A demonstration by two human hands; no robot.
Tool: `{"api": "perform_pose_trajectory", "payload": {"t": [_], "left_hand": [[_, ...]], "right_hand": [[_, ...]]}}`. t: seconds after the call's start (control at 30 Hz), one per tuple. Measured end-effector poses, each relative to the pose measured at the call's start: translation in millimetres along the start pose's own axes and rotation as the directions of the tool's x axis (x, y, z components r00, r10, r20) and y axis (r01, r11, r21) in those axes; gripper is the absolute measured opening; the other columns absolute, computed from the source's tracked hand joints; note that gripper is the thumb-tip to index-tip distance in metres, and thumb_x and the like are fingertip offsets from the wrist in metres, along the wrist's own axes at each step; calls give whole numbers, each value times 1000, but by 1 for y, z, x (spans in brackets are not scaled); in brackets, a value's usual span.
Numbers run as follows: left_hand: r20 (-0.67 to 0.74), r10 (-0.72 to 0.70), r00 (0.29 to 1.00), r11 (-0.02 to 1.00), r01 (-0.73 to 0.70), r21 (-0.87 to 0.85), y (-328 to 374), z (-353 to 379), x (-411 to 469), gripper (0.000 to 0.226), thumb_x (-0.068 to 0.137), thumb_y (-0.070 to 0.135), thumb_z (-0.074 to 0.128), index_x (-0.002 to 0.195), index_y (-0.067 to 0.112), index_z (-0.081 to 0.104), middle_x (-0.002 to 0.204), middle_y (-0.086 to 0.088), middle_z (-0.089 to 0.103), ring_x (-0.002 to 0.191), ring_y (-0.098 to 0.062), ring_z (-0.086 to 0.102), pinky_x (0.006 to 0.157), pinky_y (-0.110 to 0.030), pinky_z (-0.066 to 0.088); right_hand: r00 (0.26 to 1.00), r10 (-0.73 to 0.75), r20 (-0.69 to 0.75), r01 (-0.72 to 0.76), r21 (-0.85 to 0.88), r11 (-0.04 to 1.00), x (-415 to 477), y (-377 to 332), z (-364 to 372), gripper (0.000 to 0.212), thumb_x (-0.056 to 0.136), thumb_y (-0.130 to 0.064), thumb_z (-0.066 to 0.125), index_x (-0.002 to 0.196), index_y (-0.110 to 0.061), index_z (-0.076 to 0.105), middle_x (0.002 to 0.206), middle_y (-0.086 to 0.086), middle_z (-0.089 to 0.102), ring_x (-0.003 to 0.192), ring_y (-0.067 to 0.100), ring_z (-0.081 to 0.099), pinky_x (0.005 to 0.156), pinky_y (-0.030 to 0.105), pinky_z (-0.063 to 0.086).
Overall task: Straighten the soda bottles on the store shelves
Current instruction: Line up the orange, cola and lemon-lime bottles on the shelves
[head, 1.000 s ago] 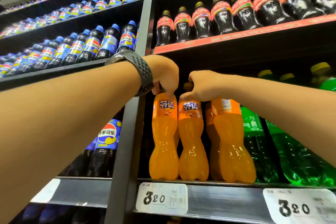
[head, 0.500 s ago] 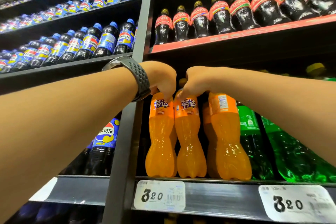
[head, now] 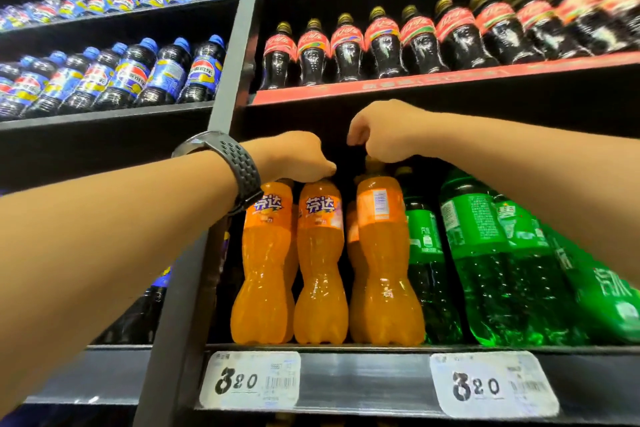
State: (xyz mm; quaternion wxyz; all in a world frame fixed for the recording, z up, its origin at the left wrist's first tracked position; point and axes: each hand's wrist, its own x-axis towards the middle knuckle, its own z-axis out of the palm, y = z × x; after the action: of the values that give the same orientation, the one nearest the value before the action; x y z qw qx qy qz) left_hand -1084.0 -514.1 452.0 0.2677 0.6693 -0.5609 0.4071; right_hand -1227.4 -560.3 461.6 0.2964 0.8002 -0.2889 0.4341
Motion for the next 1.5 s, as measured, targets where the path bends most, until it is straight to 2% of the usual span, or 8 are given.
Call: {"api": "perform_pose_trajectory", "payload": {"t": [0.17,0.47,0.67,0.8,0.97,1.17,1.3,1.5], "left_hand": [[12,2,1000,1000,-2,2,5,13,-8,74,80,56,65,137,12,46,131,-6,56,117,-24,54,96,-36,48],[83,-14,996,1000,16,-26,4,6,-12,75,78,47,72,140,15,44,131,-3,57,114,-22,57,94,-35,50],[-20,-11,1000,1000,11,12,5,7,-8,71,83,50,65,142,16,43,136,-5,54,121,-23,53,91,-31,45],[-271,71,960,993,-94,-75,12,4,-3,50,90,45,55,132,19,56,130,-2,60,118,-21,54,95,-31,43],[-128,120,984,975,-141,-174,27,17,-1,66,87,56,55,143,24,41,133,0,56,117,-18,54,98,-34,47],[-116,115,986,983,-130,-132,32,19,5,56,80,51,66,126,21,56,112,2,63,102,-18,59,94,-42,48],[-113,140,984,960,-163,-228,32,22,9,66,77,43,74,134,17,51,118,-1,61,105,-17,59,91,-35,52],[-22,148,989,955,-148,-255,28,16,13,71,75,42,77,137,26,48,121,3,58,94,-11,56,71,-22,49]], "right_hand": [[976,89,201,-98,33,995,-6,21,4,32,85,-19,58,117,-16,62,106,8,67,95,25,64,69,29,51],[989,107,102,-115,79,990,-3,20,19,53,85,-46,63,126,-14,52,114,9,60,94,24,64,75,33,56],[930,73,360,-219,383,897,-10,27,5,61,83,-26,72,135,-13,42,102,2,55,89,16,63,68,24,58],[954,124,273,-191,236,953,-11,25,18,62,79,-45,72,125,-12,48,99,2,60,83,14,63,56,22,49],[959,106,263,-162,198,967,-12,22,30,56,80,-52,66,115,-11,52,109,7,59,87,20,62,65,27,53],[980,91,174,-119,155,981,-16,23,33,66,71,-55,74,113,-8,54,100,6,59,82,18,56,61,26,43],[978,68,195,-92,117,989,-18,24,32,68,71,-60,70,114,-10,57,106,8,62,92,22,61,74,33,52],[982,91,165,-119,171,978,-25,30,25,69,73,-46,76,128,-12,51,108,6,61,89,20,63,70,28,55]]}}
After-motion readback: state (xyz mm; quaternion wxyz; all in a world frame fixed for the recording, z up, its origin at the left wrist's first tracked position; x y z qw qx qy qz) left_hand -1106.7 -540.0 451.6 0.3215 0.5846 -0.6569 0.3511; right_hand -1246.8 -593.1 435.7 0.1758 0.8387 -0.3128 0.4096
